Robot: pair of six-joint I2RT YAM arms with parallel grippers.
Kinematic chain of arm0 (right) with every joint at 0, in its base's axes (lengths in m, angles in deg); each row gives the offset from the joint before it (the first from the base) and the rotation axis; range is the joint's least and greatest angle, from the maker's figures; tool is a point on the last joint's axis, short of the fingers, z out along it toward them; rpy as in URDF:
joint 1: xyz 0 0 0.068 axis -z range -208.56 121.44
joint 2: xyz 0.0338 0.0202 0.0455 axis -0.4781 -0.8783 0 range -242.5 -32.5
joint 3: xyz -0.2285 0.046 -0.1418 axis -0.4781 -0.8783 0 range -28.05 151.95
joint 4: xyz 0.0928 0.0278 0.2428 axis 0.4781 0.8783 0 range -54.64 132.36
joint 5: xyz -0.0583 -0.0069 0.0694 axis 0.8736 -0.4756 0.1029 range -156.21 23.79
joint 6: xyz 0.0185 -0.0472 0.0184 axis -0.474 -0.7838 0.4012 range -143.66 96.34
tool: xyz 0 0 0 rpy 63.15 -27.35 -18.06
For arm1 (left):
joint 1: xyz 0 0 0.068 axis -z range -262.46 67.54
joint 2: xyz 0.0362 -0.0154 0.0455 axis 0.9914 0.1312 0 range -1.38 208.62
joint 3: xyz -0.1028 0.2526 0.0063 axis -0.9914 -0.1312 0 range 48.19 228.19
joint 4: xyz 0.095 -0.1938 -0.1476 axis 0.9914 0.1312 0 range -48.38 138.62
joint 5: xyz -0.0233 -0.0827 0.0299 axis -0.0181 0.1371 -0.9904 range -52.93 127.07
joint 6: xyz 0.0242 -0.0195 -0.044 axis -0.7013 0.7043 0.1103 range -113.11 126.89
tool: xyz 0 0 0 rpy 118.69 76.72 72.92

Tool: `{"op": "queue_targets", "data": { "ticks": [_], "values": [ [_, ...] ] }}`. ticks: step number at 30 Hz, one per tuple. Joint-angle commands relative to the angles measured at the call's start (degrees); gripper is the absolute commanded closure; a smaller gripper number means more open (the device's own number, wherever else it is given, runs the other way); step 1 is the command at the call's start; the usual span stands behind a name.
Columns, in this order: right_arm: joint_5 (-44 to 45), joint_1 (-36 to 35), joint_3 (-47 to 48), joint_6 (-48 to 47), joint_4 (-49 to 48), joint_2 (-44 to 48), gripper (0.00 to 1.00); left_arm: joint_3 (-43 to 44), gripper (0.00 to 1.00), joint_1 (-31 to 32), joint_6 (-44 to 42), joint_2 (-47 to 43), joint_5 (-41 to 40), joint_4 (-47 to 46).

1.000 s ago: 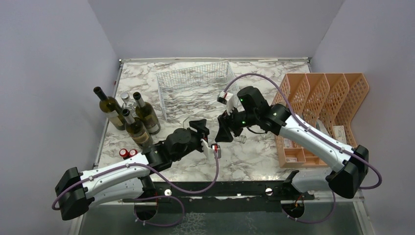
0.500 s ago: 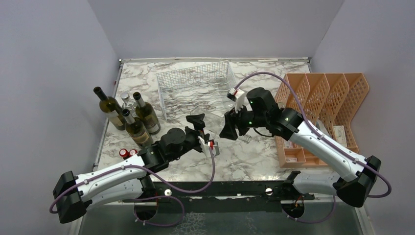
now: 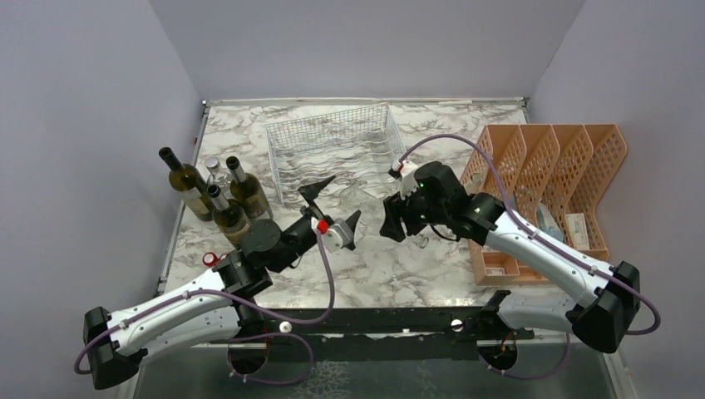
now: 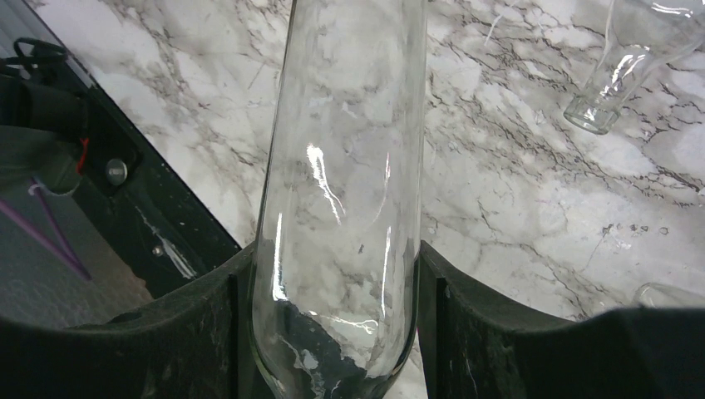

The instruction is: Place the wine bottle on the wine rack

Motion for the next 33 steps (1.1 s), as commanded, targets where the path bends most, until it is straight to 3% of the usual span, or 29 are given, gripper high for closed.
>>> {"op": "queue_targets", "data": {
  "ticks": [1,5,9,15,24,33],
  "values": [
    [2.01,-0.16,-2.38,-1.39,-9.8,-0.79,0.99,4.79,0.01,-0.09,14.07,-0.38,-10.41,-8.36],
    [3.46,-0.23,-5.31,-1.25,-14.26,-2.64,0.99,11.72,0.01,-0.11,25.45,1.65,-16.09,-3.54],
    [5.46,-0.47,-7.45,-0.56,-19.29,-4.63,0.99,13.76,0.01,-0.09,28.63,3.33,-18.85,-0.91],
    [11.35,-0.63,-9.73,1.45,-27.25,-7.85,0.99,12.33,0.01,-0.14,27.13,3.73,-22.26,-1.49],
    [15.96,-0.65,-11.53,4.76,-37.74,-12.97,0.99,17.02,0.01,-0.19,21.92,7.49,-25.6,-2.58],
    [25.15,-0.65,-14.67,9.58,-57.29,-22.06,0.99,9.52,0.01,-0.27,19.17,5.32,-29.39,-9.93]
  ]
}}
